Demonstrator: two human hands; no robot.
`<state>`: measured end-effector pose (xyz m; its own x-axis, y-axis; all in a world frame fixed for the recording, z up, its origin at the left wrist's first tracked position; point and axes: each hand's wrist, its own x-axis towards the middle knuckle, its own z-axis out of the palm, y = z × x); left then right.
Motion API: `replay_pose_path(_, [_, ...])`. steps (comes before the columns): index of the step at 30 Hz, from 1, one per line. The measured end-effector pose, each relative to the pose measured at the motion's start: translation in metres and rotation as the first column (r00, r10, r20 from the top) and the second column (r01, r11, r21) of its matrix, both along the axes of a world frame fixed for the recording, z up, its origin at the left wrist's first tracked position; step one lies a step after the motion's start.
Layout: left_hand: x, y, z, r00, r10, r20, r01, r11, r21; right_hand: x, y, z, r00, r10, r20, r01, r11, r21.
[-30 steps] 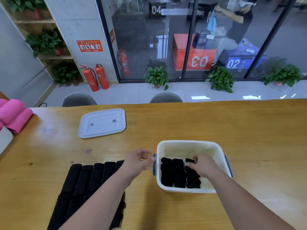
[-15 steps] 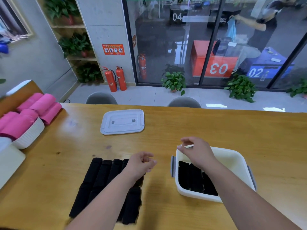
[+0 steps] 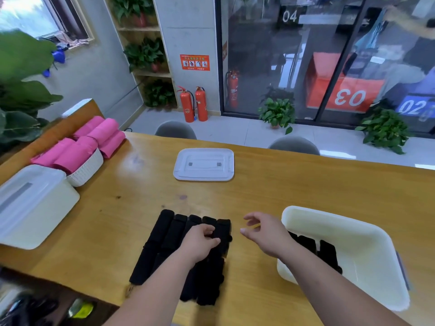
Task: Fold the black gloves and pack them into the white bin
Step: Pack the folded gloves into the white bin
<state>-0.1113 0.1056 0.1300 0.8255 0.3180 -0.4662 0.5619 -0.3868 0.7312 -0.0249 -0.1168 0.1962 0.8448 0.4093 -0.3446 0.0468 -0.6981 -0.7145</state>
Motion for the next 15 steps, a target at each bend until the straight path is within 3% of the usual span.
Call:
replay_pose_path(11, [0.023,-0.024,-0.022,0.991,-0.107,-0.084,0.115,0.989,0.096,-0.004,-0.001,-0.007,0.997,0.068,-0.030,-0.069,0.996,-0.059])
replay_pose_path(15, [0.037,-0.029,-0.027,0.993,-0.075,-0.095,0.091,0.980,0.176,-0.001,-0.003,-0.006,0.998,0.058,-0.032,-0.060,0.997,-0.053])
